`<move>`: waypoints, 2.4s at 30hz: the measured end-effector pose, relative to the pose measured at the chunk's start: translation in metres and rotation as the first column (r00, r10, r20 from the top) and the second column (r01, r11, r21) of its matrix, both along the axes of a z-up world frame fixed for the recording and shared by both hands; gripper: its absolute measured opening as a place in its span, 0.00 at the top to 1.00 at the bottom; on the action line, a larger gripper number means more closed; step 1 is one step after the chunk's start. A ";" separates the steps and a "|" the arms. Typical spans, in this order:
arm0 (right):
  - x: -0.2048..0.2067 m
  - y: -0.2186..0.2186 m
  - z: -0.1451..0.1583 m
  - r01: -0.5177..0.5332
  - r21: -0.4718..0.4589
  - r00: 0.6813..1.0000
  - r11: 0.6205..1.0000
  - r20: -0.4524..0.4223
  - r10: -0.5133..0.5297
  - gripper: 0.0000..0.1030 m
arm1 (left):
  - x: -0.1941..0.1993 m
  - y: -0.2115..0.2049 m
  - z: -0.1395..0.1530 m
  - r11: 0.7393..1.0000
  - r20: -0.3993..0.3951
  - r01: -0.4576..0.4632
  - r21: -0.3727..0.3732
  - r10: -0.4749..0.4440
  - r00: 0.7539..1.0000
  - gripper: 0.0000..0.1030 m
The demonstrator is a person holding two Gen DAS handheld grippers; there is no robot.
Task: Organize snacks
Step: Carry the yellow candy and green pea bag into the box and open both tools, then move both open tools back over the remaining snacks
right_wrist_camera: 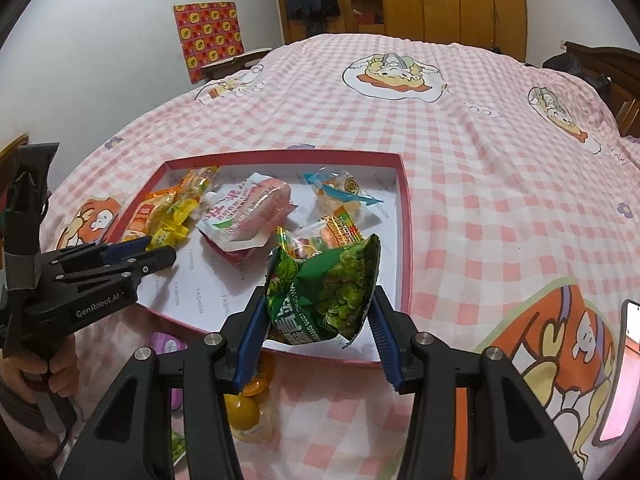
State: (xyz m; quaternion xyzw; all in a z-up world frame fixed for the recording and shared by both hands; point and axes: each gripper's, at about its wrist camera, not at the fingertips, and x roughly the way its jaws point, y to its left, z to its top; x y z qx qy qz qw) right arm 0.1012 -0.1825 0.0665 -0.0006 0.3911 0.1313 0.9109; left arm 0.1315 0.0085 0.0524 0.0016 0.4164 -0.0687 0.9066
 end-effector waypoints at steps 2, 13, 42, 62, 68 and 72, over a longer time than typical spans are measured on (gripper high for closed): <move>0.002 0.000 -0.001 0.003 -0.002 1.000 1.000 -0.002 -0.003 0.51 | 0.003 0.000 -0.001 1.000 0.000 0.000 0.009 0.000 1.000 0.69; 0.022 0.000 -0.009 0.034 -0.030 0.999 0.999 0.010 -0.033 0.51 | 0.012 -0.003 -0.003 1.000 0.007 0.004 0.026 -0.004 1.000 0.68; 0.036 0.013 -0.020 0.031 -0.063 0.999 0.998 0.039 -0.028 0.48 | 0.004 -0.010 -0.003 1.000 -0.004 0.007 0.019 -0.007 1.000 0.61; 0.000 0.015 -0.003 0.009 -0.038 0.996 0.999 0.086 -0.005 0.35 | -0.046 -0.018 0.020 0.999 -0.028 0.036 -0.031 -0.037 0.999 0.45; -0.009 0.013 0.001 0.022 -0.034 0.996 0.999 0.086 -0.019 0.35 | -0.062 -0.021 0.025 0.999 -0.018 0.043 -0.029 -0.043 0.999 0.45; -0.017 0.009 0.002 0.025 -0.021 0.996 0.999 0.085 -0.023 0.35 | -0.070 -0.022 0.026 0.997 -0.032 0.058 -0.050 -0.059 0.998 0.45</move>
